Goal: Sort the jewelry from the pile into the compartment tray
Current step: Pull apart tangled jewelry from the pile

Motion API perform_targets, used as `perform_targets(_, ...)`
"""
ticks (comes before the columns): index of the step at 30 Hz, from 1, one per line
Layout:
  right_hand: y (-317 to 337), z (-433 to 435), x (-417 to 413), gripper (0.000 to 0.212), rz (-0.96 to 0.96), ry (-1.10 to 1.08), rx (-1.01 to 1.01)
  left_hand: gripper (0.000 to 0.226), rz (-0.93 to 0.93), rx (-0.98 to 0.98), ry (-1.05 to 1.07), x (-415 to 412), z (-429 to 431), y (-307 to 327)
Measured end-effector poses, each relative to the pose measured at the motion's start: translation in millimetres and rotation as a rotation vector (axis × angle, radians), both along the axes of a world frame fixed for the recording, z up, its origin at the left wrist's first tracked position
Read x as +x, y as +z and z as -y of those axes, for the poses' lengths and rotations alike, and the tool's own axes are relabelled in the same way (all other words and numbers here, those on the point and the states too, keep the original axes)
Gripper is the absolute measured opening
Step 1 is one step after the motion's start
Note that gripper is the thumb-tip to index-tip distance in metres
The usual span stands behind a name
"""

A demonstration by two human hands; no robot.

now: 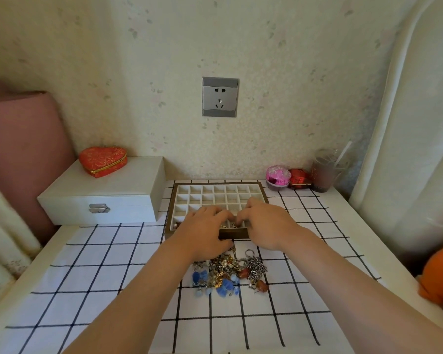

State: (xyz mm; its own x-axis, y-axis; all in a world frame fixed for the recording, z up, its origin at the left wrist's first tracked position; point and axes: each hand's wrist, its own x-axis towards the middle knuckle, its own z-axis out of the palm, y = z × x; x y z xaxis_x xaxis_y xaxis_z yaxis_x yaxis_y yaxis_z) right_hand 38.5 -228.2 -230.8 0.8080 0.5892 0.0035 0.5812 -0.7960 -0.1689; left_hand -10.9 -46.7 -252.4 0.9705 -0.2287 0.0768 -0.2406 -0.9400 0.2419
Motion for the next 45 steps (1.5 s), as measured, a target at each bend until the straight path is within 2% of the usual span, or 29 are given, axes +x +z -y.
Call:
perform_targets(5, 15, 5, -4, 0.033, 0.023, -0.024, 0.17, 0.053, 0.05, -0.049, 0.015, -10, -1, 7)
perform_targets(9, 26, 10, -23, 0.026, -0.019, 0.024, 0.226, 0.027, 0.156, -0.167, 0.013, -27, -2, 19)
perform_targets(12, 27, 16, -39, 0.023, -0.128, 0.065, 0.156, 0.011, 0.042, -0.244, -0.006, -39, 1, 28)
perform_targets(14, 22, 19, -46, 0.023, -0.152, 0.083, 0.088, 0.015, -0.035, -0.237, -0.035, -46, 4, 28)
perform_targets(17, 13, 19, -53, 0.025, -0.144, 0.093, 0.055, 0.029, -0.111, -0.111, -0.075, -52, 6, 24)
perform_targets(22, 10, 20, -56, 0.019, -0.197, 0.121, 0.052, 0.023, -0.227, -0.037, -0.058, -55, 1, 29)
perform_targets(28, 16, 25, -46, 0.014, -0.314, 0.068, 0.028, 0.026, -0.447, -0.023, -0.008, -55, -14, 37)
perform_targets(32, 15, 18, -45, 0.018, -0.192, 0.033, 0.082, 0.019, -0.418, -0.119, 0.003, -53, -23, 45)
perform_targets(35, 9, 5, -47, 0.026, -0.087, 0.061, 0.088, 0.012, -0.288, -0.186, 0.034, -52, -26, 44)
perform_targets(38, 3, -7, -47, 0.03, -0.064, 0.103, 0.079, 0.016, -0.243, -0.207, 0.023, -52, -20, 38)
perform_targets(42, 2, -17, -46, 0.024, -0.083, 0.129, 0.043, 0.024, -0.314, -0.139, 0.019, -49, -20, 33)
perform_targets(45, 4, -17, -41, 0.011, -0.131, 0.086, 0.114, 0.023, -0.31, -0.134, 0.04, -49, -24, 34)
